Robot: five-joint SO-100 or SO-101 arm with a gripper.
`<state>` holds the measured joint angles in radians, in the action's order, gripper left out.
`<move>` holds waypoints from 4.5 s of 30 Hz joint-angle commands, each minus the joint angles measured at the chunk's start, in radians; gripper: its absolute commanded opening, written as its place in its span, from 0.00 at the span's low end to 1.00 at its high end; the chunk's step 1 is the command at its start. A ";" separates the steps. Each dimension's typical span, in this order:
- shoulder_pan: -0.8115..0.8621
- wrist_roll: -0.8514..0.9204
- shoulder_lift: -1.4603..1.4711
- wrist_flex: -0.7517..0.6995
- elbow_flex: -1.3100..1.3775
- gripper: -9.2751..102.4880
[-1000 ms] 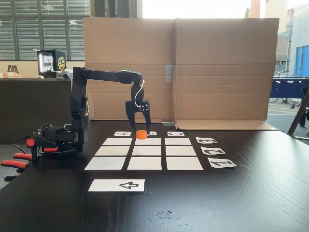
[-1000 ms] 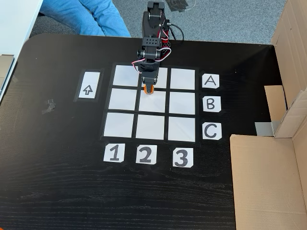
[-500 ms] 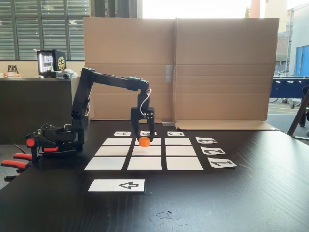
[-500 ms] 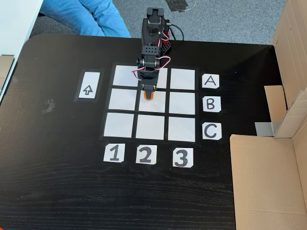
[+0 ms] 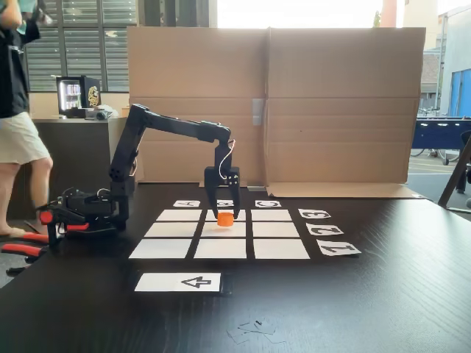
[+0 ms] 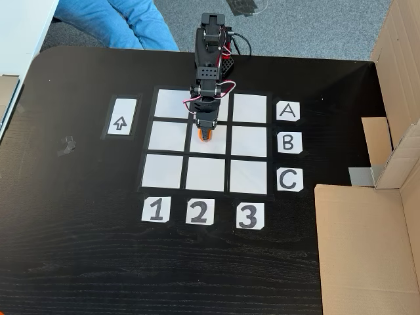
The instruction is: Pick up the round, orange token and place it in the grid on square B2.
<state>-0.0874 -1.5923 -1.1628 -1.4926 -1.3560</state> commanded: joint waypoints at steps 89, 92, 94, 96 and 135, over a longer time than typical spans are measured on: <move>1.588 0.175 -2.166 0.607 -1.644 0.07; 1.588 0.175 -2.166 0.607 -1.644 0.07; 1.588 0.175 -2.166 0.607 -1.644 0.07; 1.588 0.175 -2.166 0.607 -1.644 0.07; 1.588 0.175 -2.166 0.607 -1.644 0.07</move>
<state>1.4987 -1.4143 -3.3226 -0.8928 -3.0066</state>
